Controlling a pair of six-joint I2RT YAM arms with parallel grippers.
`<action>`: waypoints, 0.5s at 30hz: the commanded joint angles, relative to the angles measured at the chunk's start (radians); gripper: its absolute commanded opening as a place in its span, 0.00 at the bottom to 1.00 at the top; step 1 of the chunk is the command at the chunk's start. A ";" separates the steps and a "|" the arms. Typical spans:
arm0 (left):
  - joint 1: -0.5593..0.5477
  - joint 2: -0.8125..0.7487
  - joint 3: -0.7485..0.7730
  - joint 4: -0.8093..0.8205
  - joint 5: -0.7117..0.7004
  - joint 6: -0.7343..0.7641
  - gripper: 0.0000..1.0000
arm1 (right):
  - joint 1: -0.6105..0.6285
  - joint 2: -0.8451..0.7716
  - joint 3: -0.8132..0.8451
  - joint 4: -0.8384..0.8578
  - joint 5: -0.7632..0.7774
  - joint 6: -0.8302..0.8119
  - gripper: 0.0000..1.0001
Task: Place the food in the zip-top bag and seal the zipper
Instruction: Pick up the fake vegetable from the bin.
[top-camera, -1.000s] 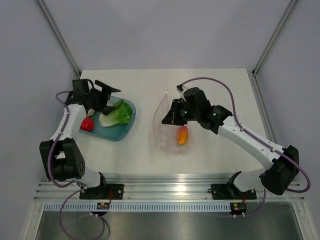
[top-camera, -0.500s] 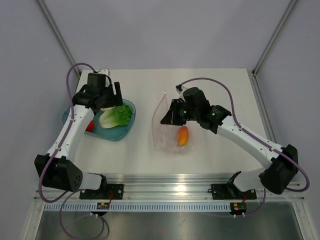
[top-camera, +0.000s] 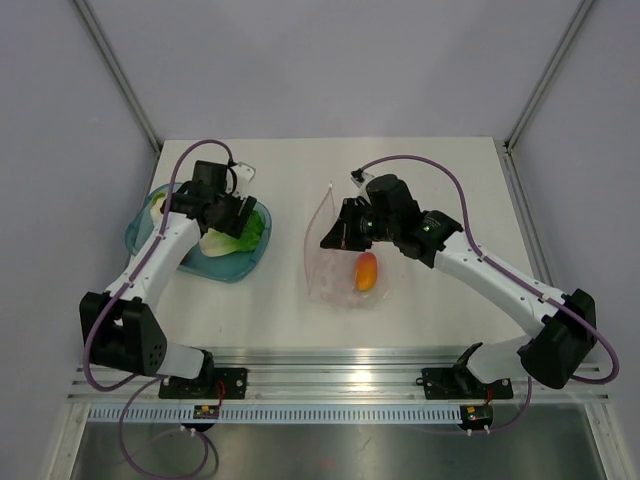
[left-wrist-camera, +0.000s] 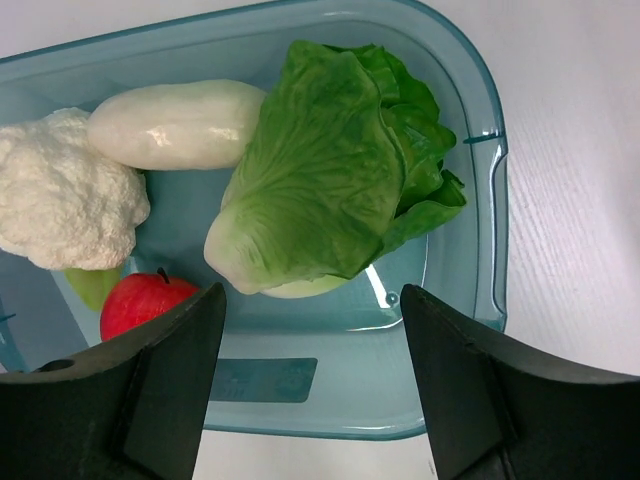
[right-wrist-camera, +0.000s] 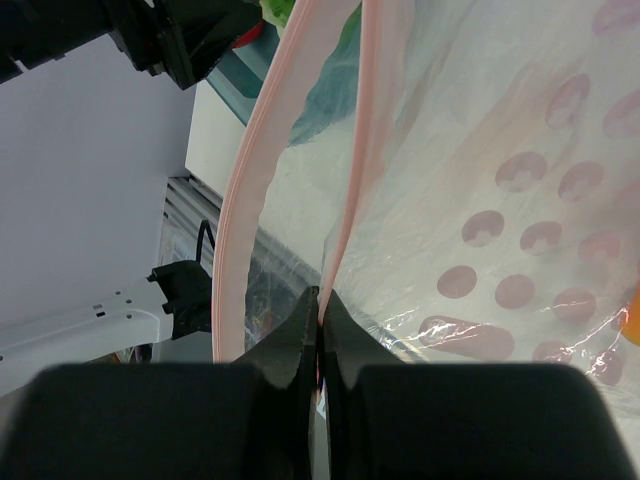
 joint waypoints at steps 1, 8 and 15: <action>-0.018 0.052 0.029 0.018 0.035 0.098 0.75 | -0.002 0.007 0.018 0.025 -0.022 0.006 0.08; -0.040 0.156 0.037 0.021 0.021 0.139 0.76 | -0.002 0.015 0.024 0.020 -0.024 0.006 0.08; -0.054 0.243 0.040 0.077 -0.068 0.152 0.75 | -0.002 0.030 0.040 0.008 -0.024 0.003 0.08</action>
